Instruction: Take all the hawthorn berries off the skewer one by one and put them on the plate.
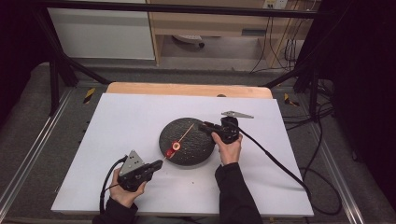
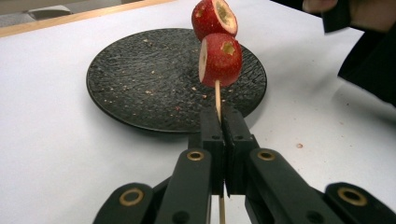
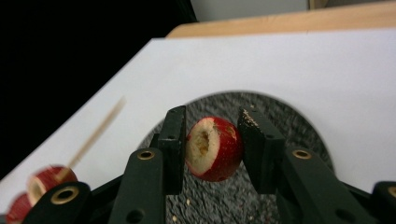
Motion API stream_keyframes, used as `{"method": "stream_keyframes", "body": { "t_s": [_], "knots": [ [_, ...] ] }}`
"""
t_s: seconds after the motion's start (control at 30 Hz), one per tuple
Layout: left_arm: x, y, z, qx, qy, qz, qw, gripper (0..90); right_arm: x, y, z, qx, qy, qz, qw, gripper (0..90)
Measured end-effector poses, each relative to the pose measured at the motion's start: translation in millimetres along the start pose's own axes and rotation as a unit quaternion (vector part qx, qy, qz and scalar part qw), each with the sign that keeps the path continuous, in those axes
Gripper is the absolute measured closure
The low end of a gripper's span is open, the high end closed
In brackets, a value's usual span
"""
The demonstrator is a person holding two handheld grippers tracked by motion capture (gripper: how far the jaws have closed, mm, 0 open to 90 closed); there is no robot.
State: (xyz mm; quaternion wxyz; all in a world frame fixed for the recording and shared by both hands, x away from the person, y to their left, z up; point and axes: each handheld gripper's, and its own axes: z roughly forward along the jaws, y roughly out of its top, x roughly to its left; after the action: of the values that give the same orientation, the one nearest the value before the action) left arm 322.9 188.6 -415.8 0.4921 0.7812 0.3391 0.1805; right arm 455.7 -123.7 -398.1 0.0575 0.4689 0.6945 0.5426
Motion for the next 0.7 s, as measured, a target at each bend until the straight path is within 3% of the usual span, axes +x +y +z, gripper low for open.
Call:
{"method": "stream_keyframes", "body": {
  "t_s": [0.37,0.6,0.7],
  "knots": [
    [2.2,-1.5,2.2,0.006,0.003,-0.004,1.0,88.5,-2.9,-38.2,33.9,0.075,-0.016,-0.017,0.9969,63.4],
    [1.8,-1.4,2.2,0.006,0.005,-0.004,1.0,88.5,-3.9,-46.6,40.1,0.092,-0.021,-0.021,0.9953,62.5],
    [1.5,-1.4,2.4,0.007,0.004,-0.003,1.0,88.5,-3.2,-47.6,39.8,0.095,-0.023,-0.023,0.9949,57.1]
  ]
}}
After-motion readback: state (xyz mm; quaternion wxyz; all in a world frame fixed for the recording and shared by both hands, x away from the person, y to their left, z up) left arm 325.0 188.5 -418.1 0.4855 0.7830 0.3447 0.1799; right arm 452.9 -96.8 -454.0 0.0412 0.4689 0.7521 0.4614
